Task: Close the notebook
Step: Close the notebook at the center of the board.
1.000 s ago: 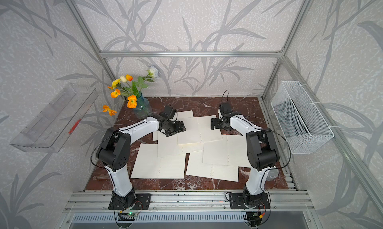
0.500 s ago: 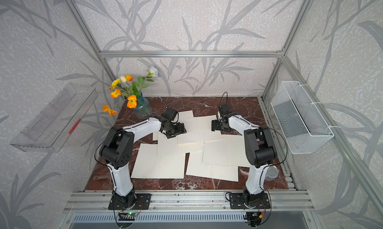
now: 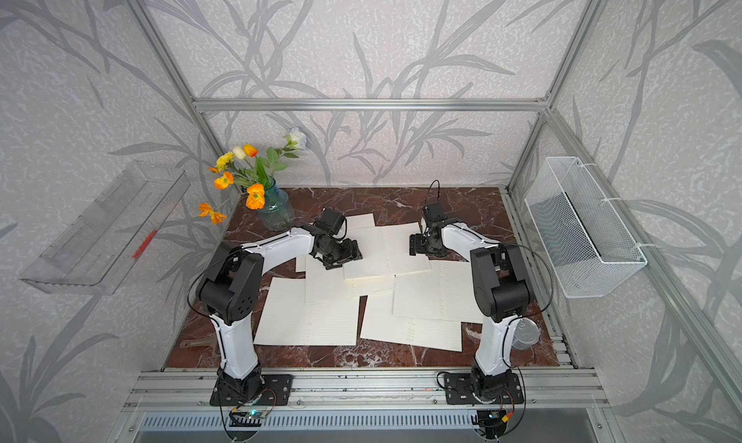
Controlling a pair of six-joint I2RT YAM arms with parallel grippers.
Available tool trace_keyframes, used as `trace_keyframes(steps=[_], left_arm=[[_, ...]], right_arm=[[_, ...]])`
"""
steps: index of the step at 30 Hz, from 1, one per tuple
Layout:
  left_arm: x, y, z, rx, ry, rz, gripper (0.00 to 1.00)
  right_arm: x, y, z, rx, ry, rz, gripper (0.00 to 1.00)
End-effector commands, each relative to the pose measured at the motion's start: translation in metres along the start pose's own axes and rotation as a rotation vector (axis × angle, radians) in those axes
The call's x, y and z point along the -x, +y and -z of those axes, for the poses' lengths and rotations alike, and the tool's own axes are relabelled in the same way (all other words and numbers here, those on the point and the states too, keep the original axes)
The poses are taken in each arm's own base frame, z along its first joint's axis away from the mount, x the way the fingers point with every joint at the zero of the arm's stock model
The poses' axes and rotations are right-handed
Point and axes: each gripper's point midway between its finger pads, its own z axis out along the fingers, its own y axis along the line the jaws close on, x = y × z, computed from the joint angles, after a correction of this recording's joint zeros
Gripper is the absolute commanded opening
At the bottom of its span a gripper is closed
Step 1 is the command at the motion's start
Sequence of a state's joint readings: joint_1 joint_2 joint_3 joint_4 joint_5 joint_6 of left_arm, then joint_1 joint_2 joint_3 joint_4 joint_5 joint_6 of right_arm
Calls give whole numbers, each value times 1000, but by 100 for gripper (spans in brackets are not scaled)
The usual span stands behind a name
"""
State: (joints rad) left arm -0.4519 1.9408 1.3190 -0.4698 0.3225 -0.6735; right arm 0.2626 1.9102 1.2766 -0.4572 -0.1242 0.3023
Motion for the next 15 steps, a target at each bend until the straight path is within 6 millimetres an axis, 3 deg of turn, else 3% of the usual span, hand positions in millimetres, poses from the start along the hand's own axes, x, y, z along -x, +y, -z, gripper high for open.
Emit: trace_keyframes(steps=[1,15], left_arm=[[-7,0,-8,-11,26,0,79],[-6,-15,-7,-93,22,-20,77]], right_arm=[[-10,0,-10,6,40,-5,81],[-19,2,-23,31,77,-11,81]])
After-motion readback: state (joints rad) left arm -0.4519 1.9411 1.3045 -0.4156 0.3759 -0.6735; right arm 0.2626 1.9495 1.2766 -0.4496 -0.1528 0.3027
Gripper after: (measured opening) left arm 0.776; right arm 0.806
